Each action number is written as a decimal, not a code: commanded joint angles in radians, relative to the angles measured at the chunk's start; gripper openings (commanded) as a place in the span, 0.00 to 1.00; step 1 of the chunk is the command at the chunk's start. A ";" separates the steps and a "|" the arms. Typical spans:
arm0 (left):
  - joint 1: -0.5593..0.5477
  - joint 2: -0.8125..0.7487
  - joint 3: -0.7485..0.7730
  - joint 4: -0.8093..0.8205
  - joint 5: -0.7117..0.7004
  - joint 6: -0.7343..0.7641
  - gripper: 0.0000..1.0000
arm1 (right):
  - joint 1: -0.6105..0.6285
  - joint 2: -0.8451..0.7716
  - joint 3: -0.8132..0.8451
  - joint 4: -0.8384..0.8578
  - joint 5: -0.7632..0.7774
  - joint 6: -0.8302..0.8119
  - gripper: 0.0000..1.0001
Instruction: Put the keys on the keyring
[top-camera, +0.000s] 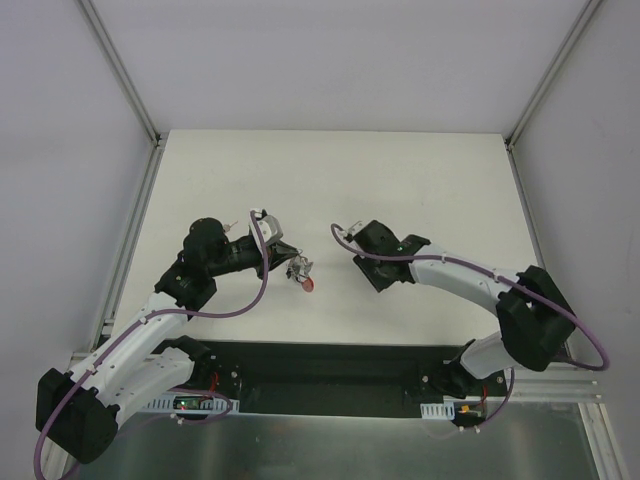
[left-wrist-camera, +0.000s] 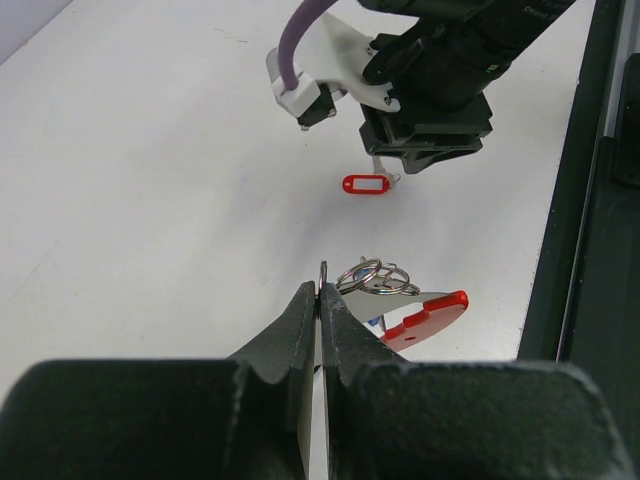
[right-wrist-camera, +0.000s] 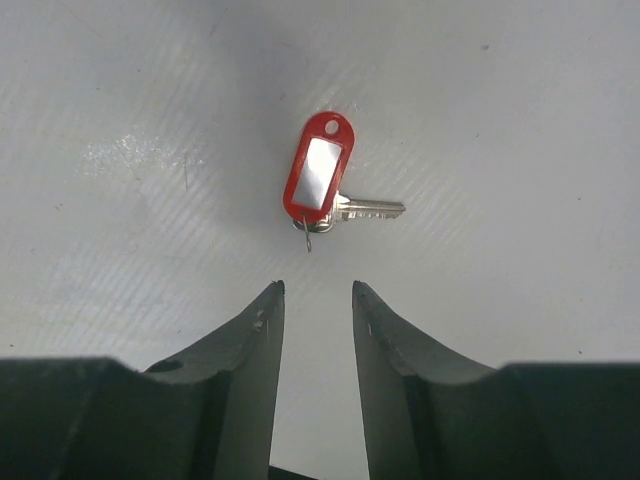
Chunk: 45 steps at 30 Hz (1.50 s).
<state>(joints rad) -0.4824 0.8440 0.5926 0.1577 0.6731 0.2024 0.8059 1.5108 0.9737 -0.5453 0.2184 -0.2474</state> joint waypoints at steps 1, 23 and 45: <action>0.011 -0.016 0.047 0.026 0.034 0.014 0.00 | -0.031 -0.092 -0.105 0.229 -0.033 0.046 0.37; 0.011 -0.025 0.049 0.006 0.049 0.011 0.00 | -0.094 -0.095 -0.283 0.398 -0.106 0.108 0.29; 0.011 -0.017 0.052 -0.004 0.054 0.017 0.00 | -0.102 -0.064 -0.274 0.361 -0.091 0.146 0.17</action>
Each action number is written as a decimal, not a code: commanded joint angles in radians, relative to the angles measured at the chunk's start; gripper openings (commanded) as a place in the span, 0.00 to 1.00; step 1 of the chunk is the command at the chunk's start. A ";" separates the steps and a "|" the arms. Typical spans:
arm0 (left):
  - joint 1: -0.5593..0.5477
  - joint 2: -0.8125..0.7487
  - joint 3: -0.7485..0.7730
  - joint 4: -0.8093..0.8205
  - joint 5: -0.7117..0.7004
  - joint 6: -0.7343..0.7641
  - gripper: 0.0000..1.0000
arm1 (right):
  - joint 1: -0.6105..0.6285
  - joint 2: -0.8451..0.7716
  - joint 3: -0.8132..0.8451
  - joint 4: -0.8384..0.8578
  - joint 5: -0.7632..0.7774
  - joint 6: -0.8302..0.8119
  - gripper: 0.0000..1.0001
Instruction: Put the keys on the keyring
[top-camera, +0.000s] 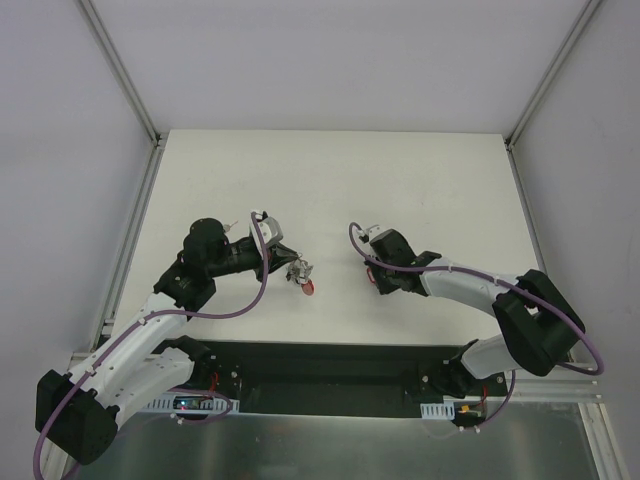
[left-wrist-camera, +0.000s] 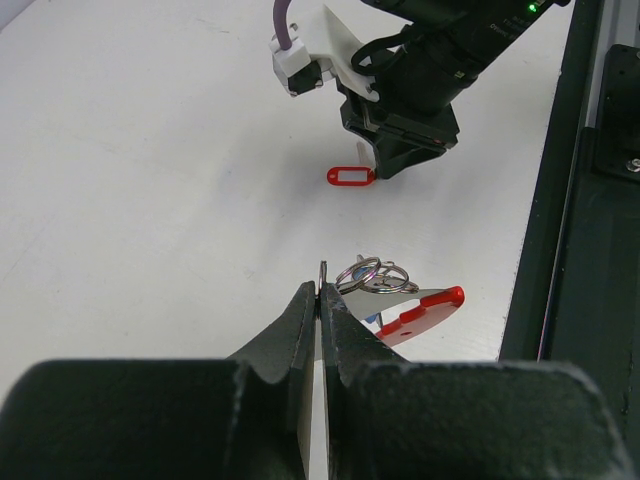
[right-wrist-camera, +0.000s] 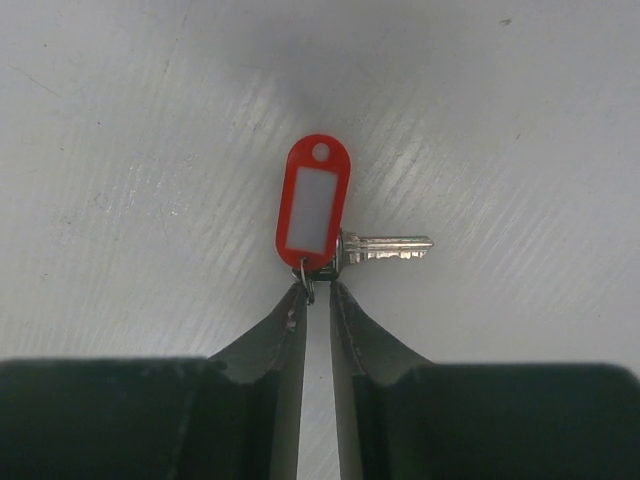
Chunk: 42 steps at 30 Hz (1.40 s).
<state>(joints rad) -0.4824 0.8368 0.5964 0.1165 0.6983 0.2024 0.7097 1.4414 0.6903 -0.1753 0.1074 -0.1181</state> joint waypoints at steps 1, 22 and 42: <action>0.011 -0.010 0.049 0.037 0.027 0.017 0.00 | -0.006 0.004 0.008 -0.007 0.020 0.017 0.16; 0.011 0.002 0.051 0.032 0.228 0.094 0.00 | 0.072 -0.197 0.210 -0.288 -0.149 -0.256 0.01; -0.073 0.101 0.174 -0.023 0.308 0.396 0.00 | 0.223 -0.345 0.640 -0.636 -0.245 -0.534 0.01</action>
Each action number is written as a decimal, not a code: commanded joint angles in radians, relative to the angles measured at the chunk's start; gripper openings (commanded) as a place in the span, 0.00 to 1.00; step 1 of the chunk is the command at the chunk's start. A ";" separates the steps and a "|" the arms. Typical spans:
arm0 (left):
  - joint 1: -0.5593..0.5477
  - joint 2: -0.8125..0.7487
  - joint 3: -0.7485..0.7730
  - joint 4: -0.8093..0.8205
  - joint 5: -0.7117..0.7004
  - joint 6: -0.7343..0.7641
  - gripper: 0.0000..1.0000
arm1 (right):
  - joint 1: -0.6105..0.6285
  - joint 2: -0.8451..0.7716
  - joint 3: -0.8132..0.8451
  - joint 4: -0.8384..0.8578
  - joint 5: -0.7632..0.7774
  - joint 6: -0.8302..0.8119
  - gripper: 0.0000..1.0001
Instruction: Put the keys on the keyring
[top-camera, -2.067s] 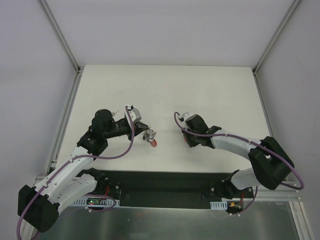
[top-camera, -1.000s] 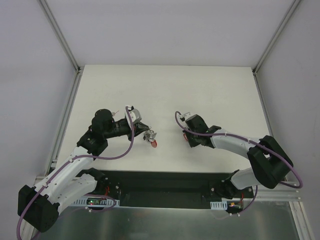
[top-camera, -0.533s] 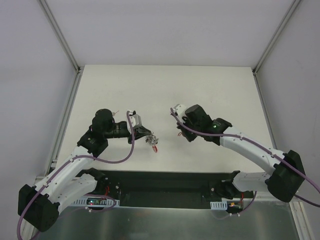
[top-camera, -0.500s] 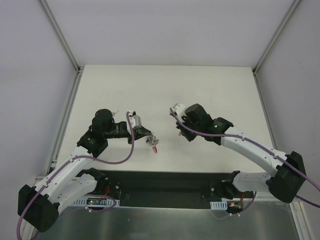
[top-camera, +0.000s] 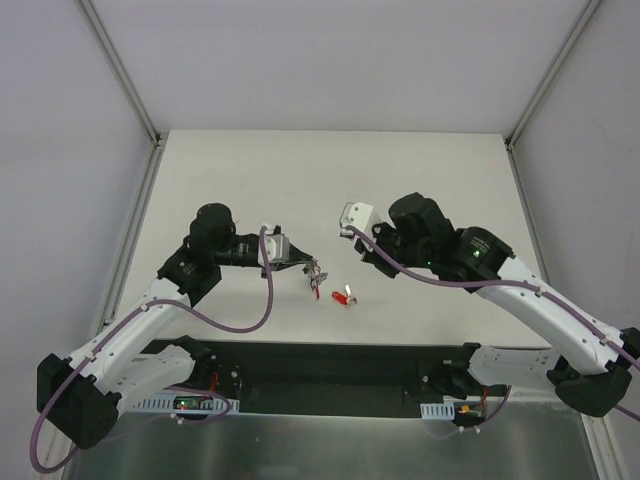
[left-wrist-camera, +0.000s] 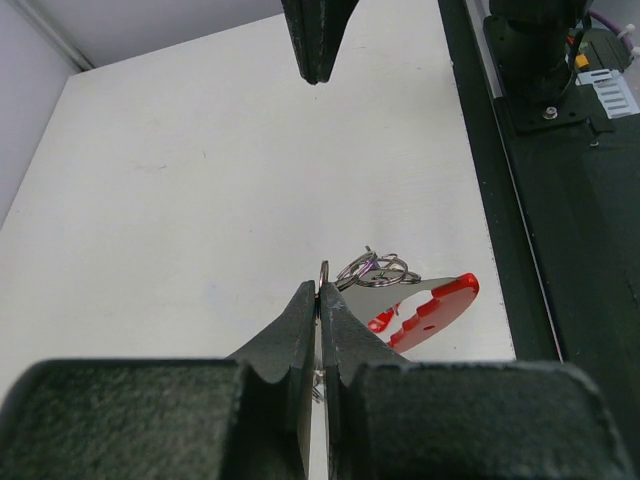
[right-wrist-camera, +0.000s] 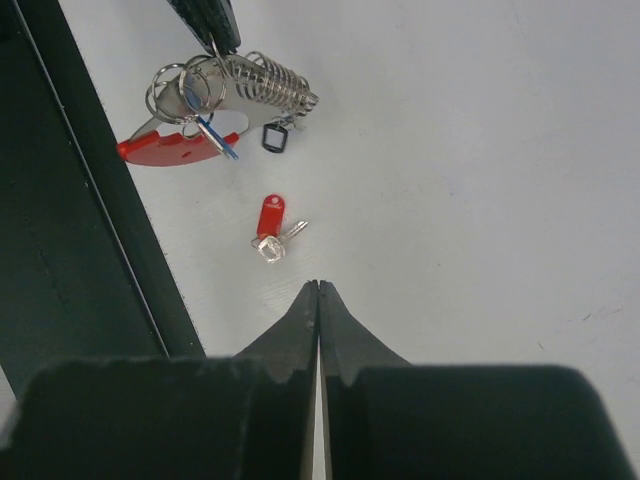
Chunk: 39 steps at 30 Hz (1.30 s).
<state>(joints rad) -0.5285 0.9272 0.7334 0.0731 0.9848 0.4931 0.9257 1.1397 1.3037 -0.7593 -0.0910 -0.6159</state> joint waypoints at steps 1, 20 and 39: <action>-0.042 0.009 0.029 0.021 0.015 0.110 0.00 | 0.007 -0.053 -0.003 -0.042 -0.047 -0.025 0.01; -0.074 -0.266 -0.155 -0.059 -0.397 0.058 0.00 | -0.002 0.084 -0.469 0.319 -0.077 0.182 0.32; -0.073 -0.373 -0.177 -0.102 -0.566 0.147 0.00 | 0.070 0.509 -0.239 0.331 -0.038 0.145 0.41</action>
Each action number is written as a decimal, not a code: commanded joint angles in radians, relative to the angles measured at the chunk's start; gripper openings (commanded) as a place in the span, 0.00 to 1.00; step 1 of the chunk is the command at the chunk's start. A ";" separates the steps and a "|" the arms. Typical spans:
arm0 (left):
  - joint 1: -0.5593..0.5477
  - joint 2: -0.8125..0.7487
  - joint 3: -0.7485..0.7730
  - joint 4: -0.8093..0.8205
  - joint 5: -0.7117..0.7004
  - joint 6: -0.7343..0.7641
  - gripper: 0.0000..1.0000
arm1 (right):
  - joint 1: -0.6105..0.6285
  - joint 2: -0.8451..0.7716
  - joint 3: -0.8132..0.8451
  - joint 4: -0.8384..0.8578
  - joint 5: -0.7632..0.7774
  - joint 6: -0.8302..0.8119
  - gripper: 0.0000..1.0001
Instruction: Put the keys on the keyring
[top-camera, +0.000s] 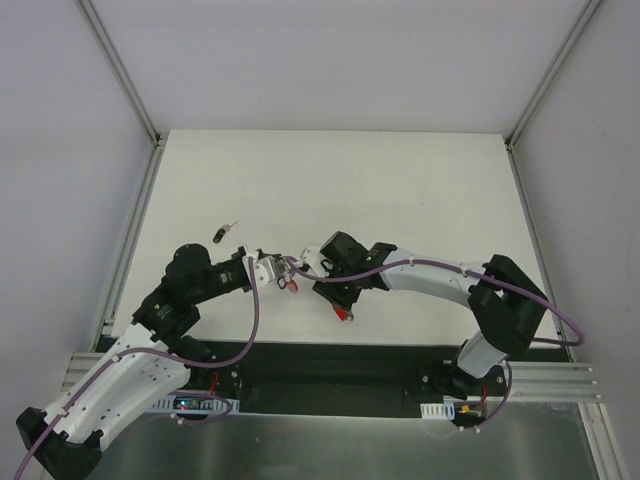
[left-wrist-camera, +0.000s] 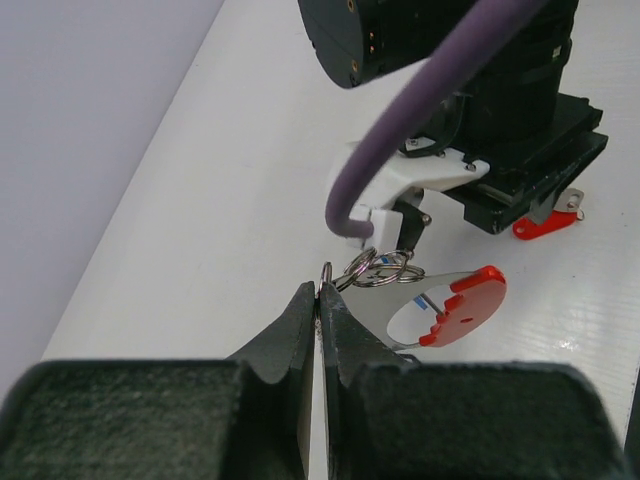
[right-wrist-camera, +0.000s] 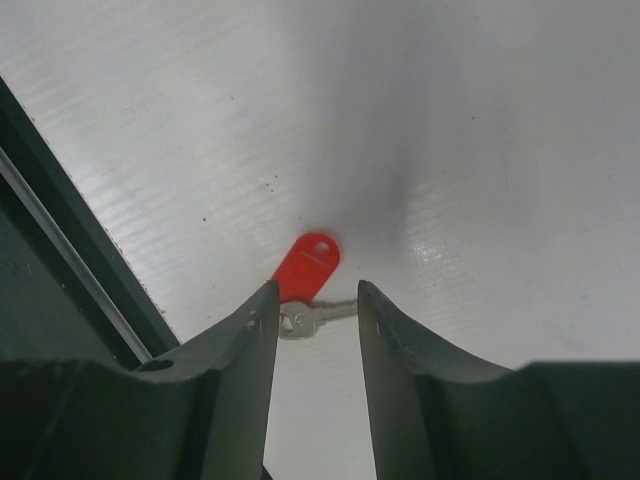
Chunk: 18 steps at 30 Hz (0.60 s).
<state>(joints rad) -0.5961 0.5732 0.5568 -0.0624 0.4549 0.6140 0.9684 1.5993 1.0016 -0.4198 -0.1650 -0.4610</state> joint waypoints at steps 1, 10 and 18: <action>-0.005 -0.018 0.000 0.033 -0.038 0.024 0.00 | 0.030 0.057 0.068 -0.016 0.044 -0.008 0.42; -0.005 -0.003 -0.001 0.033 -0.041 0.027 0.00 | 0.078 0.140 0.089 -0.046 0.159 0.005 0.44; -0.005 0.011 0.000 0.033 -0.032 0.023 0.00 | 0.072 0.188 0.083 -0.059 0.275 0.015 0.39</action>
<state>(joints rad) -0.5961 0.5854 0.5449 -0.0948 0.4103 0.6220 1.0389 1.7481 1.0737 -0.4408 0.0170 -0.4561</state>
